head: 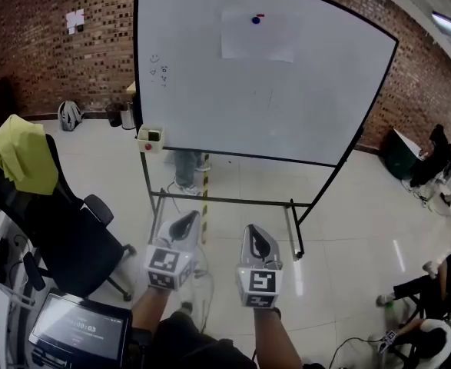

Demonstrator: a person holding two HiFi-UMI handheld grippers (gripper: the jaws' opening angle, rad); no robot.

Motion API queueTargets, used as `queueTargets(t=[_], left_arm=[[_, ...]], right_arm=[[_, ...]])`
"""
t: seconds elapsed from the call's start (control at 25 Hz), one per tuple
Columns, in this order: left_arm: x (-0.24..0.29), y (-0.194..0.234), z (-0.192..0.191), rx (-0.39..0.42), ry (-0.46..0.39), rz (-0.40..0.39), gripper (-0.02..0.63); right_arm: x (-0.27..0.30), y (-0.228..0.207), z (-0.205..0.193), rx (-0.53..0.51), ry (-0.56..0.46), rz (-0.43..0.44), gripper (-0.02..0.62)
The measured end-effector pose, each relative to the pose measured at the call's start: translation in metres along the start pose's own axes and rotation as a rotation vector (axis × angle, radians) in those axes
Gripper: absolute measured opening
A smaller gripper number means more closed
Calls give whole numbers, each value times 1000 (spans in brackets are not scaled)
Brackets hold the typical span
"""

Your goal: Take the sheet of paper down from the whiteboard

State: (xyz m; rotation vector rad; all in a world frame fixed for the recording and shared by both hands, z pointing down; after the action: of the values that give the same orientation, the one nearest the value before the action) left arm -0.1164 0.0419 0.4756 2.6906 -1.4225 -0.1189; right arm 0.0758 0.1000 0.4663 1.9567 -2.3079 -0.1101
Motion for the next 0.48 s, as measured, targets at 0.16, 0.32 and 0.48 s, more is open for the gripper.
queueTargets(t=[0.16, 0.32, 0.48], left_arm=[[24, -3, 4, -28, 8, -26, 2], [52, 7, 3, 4, 9, -32, 2], [90, 20, 8, 40, -6, -47, 2]], right_arm=[[13, -17, -7, -8, 16, -18, 14], [34, -27, -8, -15, 11, -20, 14], [64, -43, -10, -3, 30, -34, 14]])
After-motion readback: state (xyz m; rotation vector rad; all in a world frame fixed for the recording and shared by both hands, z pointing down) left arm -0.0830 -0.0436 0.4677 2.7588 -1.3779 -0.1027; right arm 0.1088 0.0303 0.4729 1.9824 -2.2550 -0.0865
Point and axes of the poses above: the fingertips, and each gripper's own axes: x forward along the fingers, y to its left, z out of its top, the point moved 10 cm from there along -x, backward along the fingers, and after that the axes turned 4 degrees about -x, right-handed, at the moved point
